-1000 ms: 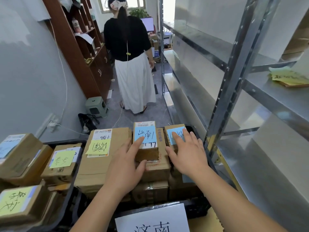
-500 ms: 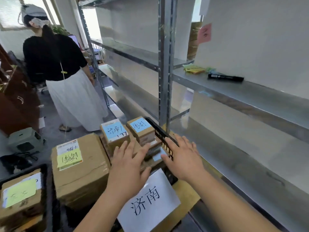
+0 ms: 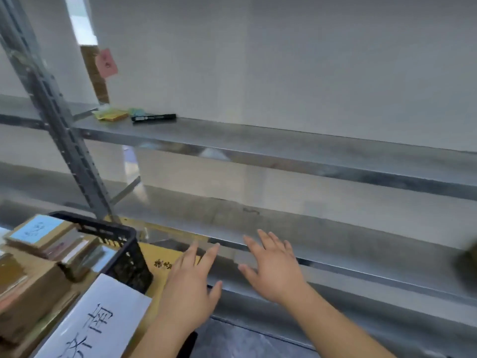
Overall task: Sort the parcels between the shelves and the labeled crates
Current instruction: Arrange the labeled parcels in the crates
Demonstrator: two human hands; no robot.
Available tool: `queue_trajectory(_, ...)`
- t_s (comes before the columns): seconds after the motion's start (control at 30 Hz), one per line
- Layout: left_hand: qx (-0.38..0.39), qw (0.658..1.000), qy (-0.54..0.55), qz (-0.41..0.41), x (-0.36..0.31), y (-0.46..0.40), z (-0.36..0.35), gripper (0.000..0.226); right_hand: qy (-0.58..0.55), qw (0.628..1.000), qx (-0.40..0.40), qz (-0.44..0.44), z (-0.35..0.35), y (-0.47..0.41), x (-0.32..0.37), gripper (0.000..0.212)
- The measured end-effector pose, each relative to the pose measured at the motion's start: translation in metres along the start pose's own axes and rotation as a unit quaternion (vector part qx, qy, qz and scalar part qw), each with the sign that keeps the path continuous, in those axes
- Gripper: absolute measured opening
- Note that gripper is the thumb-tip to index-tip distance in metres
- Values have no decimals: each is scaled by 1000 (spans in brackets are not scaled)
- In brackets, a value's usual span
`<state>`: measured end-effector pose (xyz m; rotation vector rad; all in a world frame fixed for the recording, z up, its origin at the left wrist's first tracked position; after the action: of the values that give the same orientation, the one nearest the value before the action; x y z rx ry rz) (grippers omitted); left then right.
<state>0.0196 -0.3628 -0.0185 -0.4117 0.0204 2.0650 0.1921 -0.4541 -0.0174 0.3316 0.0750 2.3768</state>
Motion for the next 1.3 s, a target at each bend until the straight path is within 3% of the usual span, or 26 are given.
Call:
queue_trajectory(0.3,74,987,12,-142,-191,-71,-82,79,-20,990,-18,-138,35,48,-211,72)
queue_trajectory(0.7,115,967,21,-225,-435,-128,-174,80,-50,973,-48,-222,78,109,-460,72)
queue_trajectory(1.3,198,928,51,-313,-616,-235,-284,80,-100,941,-46,-321,92,91,-671,73)
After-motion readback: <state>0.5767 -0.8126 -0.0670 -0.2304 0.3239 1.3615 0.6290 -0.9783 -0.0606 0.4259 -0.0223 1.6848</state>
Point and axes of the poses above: each hand's wrist, its own y-axis away from the middle knuckle, its own z-axis out of the back of the hand, x = y × z, the point moved 5 cm from there along -y, towards the middle knuckle, and after that the axes turned 15 degrees about -z, right-handed, at the moved point
